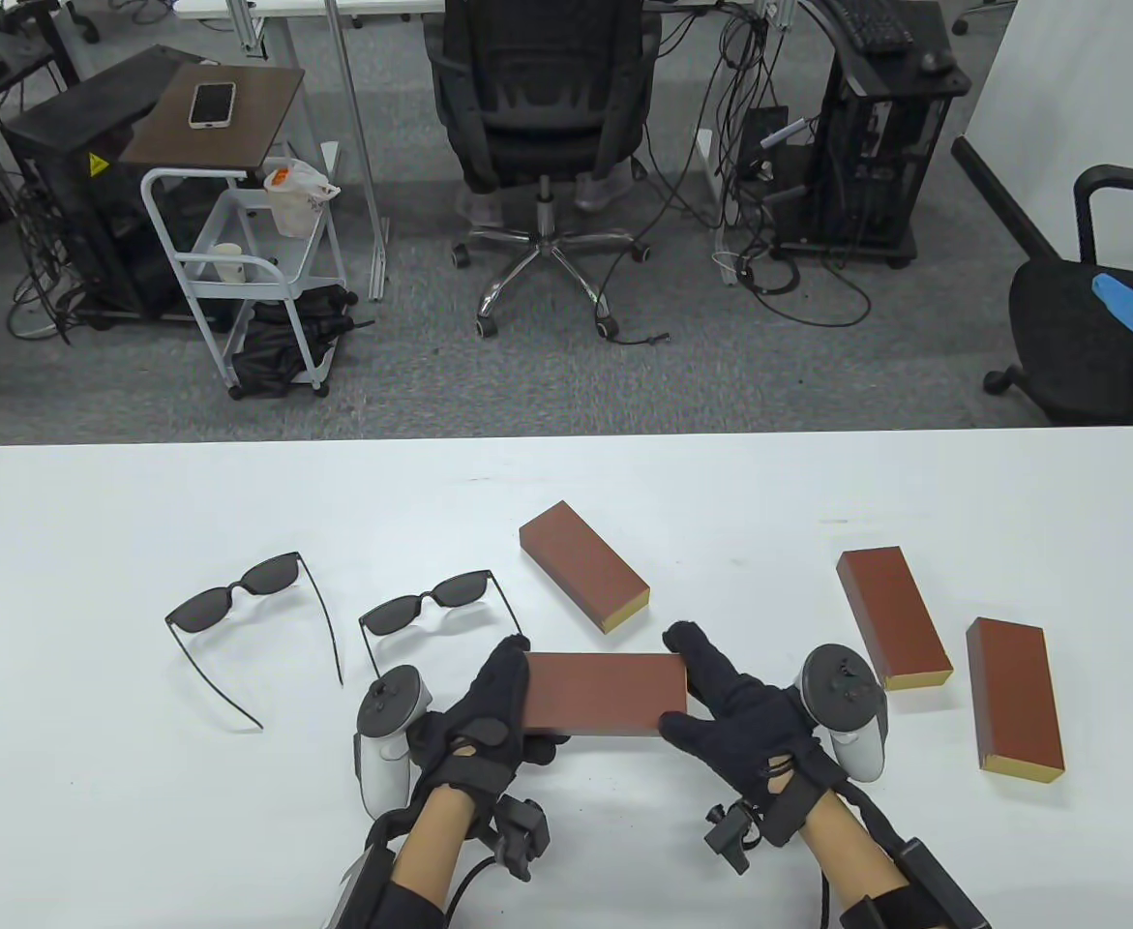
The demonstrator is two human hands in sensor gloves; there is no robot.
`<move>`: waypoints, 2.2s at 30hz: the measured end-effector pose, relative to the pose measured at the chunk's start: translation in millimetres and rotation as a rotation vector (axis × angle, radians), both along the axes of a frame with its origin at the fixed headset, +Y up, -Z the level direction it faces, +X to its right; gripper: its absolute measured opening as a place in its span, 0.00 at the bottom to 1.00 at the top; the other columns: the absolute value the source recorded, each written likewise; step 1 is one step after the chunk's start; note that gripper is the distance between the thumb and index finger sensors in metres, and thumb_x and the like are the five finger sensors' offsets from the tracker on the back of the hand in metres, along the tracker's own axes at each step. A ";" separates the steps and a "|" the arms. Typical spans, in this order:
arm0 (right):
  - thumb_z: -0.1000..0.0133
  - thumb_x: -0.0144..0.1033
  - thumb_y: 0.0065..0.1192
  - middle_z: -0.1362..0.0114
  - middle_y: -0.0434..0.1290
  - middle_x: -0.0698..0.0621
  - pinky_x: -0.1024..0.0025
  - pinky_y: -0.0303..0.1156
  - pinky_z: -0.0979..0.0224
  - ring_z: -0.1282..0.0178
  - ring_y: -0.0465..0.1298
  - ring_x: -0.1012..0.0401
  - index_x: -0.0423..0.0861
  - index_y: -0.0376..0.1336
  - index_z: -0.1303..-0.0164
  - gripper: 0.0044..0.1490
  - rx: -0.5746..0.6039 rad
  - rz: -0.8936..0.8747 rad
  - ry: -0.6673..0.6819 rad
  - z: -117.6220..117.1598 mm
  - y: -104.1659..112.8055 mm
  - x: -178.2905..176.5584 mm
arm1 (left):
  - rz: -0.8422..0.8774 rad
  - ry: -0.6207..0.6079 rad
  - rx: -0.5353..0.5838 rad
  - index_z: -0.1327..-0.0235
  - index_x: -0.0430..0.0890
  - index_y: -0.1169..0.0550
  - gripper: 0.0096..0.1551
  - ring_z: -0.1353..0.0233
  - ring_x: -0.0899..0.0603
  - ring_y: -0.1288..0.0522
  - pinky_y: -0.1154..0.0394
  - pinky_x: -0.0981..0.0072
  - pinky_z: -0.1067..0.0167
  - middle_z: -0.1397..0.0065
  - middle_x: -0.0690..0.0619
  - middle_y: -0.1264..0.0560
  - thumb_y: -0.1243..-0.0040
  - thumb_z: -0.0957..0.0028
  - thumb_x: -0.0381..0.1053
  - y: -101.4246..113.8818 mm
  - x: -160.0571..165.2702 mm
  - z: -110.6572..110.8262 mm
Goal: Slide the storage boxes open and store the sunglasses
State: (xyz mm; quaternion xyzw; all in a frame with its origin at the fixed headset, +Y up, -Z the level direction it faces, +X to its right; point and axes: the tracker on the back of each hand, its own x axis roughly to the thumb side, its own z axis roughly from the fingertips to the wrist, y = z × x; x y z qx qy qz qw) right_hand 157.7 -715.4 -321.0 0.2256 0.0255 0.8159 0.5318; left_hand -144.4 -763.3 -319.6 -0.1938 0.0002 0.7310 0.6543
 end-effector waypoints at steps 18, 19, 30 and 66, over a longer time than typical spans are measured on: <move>0.70 0.60 0.81 0.30 0.67 0.43 0.51 0.73 0.35 0.36 0.73 0.45 0.51 0.59 0.36 0.55 0.314 0.384 -0.188 0.2 13.4 -20.8 | -0.359 0.208 0.131 0.22 0.50 0.35 0.40 0.45 0.38 0.18 0.23 0.44 0.49 0.34 0.45 0.22 0.52 0.46 0.67 13.2 -32.8 -4.2; 0.70 0.60 0.81 0.30 0.67 0.43 0.51 0.73 0.35 0.37 0.73 0.44 0.51 0.59 0.36 0.55 0.296 0.365 -0.239 -3.1 12.7 -16.5 | -0.367 0.230 0.140 0.22 0.50 0.34 0.40 0.42 0.37 0.19 0.24 0.43 0.47 0.33 0.45 0.22 0.52 0.45 0.66 14.7 -34.5 -3.6; 0.64 0.57 0.77 0.30 0.63 0.35 0.46 0.72 0.37 0.38 0.71 0.39 0.61 0.61 0.37 0.44 0.230 0.598 -0.680 -65.2 15.6 11.2 | -0.819 0.265 0.382 0.23 0.52 0.32 0.41 0.25 0.33 0.30 0.32 0.35 0.34 0.22 0.45 0.30 0.46 0.49 0.67 41.8 -37.5 -2.2; 0.63 0.61 0.72 0.25 0.60 0.38 0.47 0.70 0.33 0.33 0.69 0.40 0.57 0.52 0.32 0.52 -0.123 1.168 -0.643 -106.9 -36.1 3.5 | -1.155 0.229 0.533 0.26 0.54 0.29 0.39 0.24 0.34 0.31 0.34 0.35 0.32 0.22 0.48 0.29 0.45 0.51 0.68 52.7 -32.1 -1.2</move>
